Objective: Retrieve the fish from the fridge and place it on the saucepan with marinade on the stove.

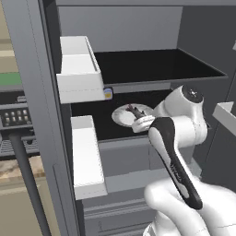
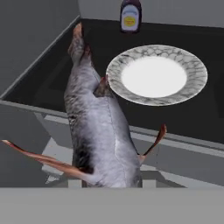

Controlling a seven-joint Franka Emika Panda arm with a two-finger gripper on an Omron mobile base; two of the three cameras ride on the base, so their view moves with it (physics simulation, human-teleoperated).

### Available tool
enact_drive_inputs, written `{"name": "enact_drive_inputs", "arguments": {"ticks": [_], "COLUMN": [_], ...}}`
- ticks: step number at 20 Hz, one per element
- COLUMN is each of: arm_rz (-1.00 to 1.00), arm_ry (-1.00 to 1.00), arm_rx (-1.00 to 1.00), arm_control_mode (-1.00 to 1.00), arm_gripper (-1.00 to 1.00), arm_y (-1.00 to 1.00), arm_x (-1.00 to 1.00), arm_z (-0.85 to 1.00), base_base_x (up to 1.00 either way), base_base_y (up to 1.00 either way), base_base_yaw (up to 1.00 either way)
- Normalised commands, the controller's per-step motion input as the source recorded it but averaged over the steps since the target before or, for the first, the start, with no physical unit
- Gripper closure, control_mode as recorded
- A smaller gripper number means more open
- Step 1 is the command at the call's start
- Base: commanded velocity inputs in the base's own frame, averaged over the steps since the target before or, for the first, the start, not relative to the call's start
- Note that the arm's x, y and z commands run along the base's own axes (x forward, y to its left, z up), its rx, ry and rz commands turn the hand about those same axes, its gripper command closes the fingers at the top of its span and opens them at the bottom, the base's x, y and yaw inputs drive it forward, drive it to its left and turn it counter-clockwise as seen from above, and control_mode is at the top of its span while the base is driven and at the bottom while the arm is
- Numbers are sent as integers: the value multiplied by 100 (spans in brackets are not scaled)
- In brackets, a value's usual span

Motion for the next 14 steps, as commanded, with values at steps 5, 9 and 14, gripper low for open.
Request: {"name": "enact_drive_inputs", "arguments": {"ticks": [5,9,14], "arm_rz": [0,0,0], "arm_ry": [-10,-9,-12], "arm_rx": [0,0,0], "arm_control_mode": [-100,-100,-100], "arm_gripper": [100,100,100], "arm_y": [-21,-30,-17], "arm_x": [-100,-100,-97], "arm_z": [34,38,41], "base_base_x": [0,0,0], "base_base_y": [0,0,0], "base_base_yaw": [0,0,0]}}
